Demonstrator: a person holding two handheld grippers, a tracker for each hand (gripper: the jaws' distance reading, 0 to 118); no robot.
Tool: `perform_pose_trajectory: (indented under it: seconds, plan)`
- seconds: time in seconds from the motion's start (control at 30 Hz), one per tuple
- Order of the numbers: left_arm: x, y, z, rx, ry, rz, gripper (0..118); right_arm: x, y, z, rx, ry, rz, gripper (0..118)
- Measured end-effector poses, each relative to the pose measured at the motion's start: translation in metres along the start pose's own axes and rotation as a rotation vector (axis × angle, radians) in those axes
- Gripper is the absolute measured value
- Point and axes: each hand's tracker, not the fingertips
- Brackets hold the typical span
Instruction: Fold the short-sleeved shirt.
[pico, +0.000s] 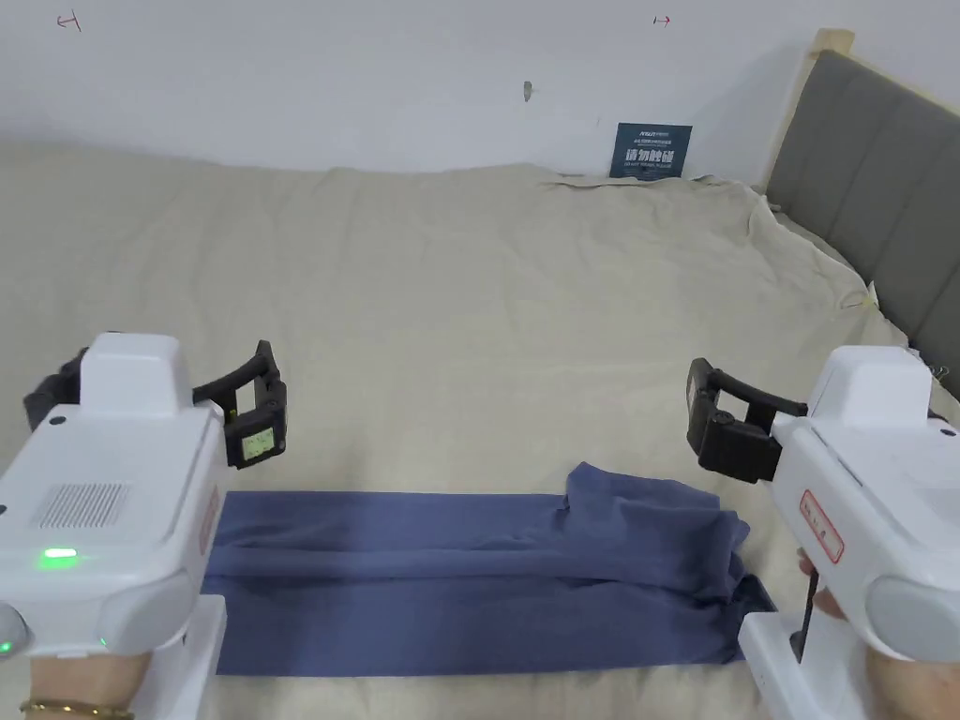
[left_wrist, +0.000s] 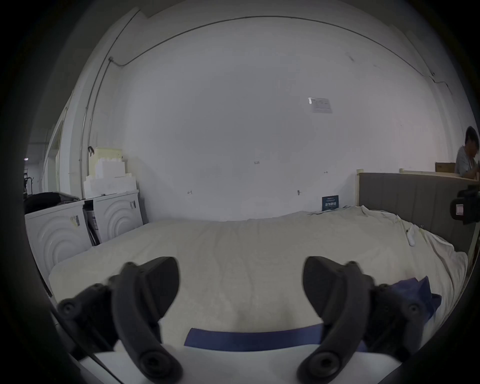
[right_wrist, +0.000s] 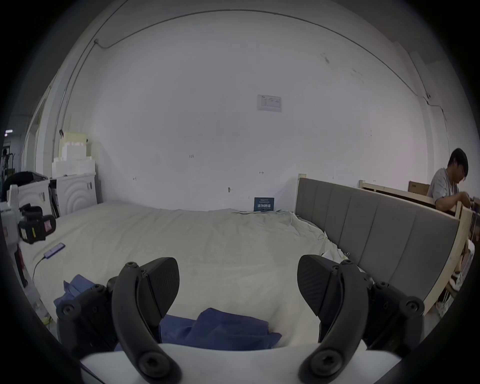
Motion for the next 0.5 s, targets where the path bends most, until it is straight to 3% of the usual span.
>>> perform_pose_trajectory:
  seconds: [0.1,0.2,0.23,0.27,0.5]
  plan:
    - [0.005,-0.003,0.005,-0.022,-0.031,0.024,47,-0.004,-0.004,0.007,0.015,0.008,-0.015,74]
    - [0.007,-0.005,0.004,-0.032,-0.040,0.030,12,-0.008,-0.004,0.012,0.030,0.009,-0.003,34]
    - [0.008,-0.006,0.006,-0.030,-0.037,0.028,1,-0.008,-0.003,0.013,0.032,0.010,-0.008,13]
    - [0.010,-0.006,0.008,-0.025,-0.031,0.026,0,-0.010,-0.002,0.014,0.034,0.017,-0.017,3]
    - [0.014,-0.006,0.014,-0.017,-0.056,0.027,0,-0.009,-0.005,0.015,0.008,0.027,-0.038,0]
